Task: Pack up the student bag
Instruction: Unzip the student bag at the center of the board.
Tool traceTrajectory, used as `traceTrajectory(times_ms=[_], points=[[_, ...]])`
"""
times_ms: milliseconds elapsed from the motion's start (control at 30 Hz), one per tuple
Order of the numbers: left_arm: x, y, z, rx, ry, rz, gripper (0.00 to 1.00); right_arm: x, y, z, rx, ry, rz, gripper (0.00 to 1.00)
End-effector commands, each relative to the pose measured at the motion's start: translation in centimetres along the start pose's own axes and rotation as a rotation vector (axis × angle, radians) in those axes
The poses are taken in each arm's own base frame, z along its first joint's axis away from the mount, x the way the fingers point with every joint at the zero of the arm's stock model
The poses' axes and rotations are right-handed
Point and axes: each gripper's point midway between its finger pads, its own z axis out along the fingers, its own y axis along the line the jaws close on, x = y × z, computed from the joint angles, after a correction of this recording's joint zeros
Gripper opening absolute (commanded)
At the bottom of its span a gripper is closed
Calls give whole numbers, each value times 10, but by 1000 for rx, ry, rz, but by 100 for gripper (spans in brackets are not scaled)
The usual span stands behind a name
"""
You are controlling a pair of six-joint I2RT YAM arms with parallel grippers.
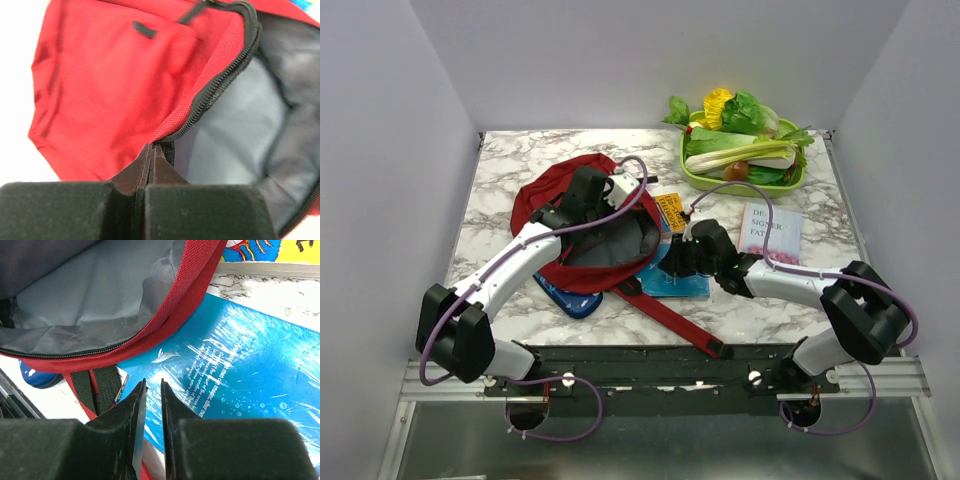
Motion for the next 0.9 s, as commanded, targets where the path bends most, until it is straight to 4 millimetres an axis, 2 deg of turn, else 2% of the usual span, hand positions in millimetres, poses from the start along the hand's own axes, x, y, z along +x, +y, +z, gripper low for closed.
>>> traceTrajectory(times_ms=[0, 33, 133, 200, 267, 300, 367, 400, 433, 500, 600, 700, 733, 867], points=[[-29, 93, -36, -365, -84, -187, 0, -17, 9, -4, -19, -59, -1, 25], [-30, 93, -38, -339, -89, -214, 0, -20, 12, -6, -23, -62, 1, 24], [-34, 96, -45, -331, -106, -222, 0, -53, 33, -18, -77, -145, 8, 25], [-33, 91, -46, -311, -113, -226, 0, -75, 52, -22, -122, -186, 7, 35], [-30, 88, -45, -301, -112, -227, 0, -81, 66, -21, -151, -185, -9, 43], [-30, 87, -46, -297, -113, -227, 0, -86, 84, -21, -183, -195, -38, 47], [-28, 86, -46, -294, -113, -228, 0, -82, 97, -15, -201, -193, -146, 53], [-28, 85, -46, -289, -116, -226, 0, -75, 114, -16, -243, -186, -204, 54], [-28, 85, -46, -289, -115, -227, 0, -76, 125, -15, -277, -215, -302, 54], [-28, 84, -46, -283, -118, -227, 0, -63, 147, -18, -359, -224, -419, 57], [-28, 83, -45, -278, -116, -220, 0, -52, 163, -15, -416, -245, -581, 58], [-30, 84, -43, -276, -115, -220, 0, -50, 168, -7, -436, -283, -713, 59], [-31, 83, -43, -273, -113, -221, 0, -44, 165, 2, -430, -265, -751, 60], [-34, 82, -42, -257, -113, -227, 0, -41, 163, 21, -409, -244, -806, 61]])
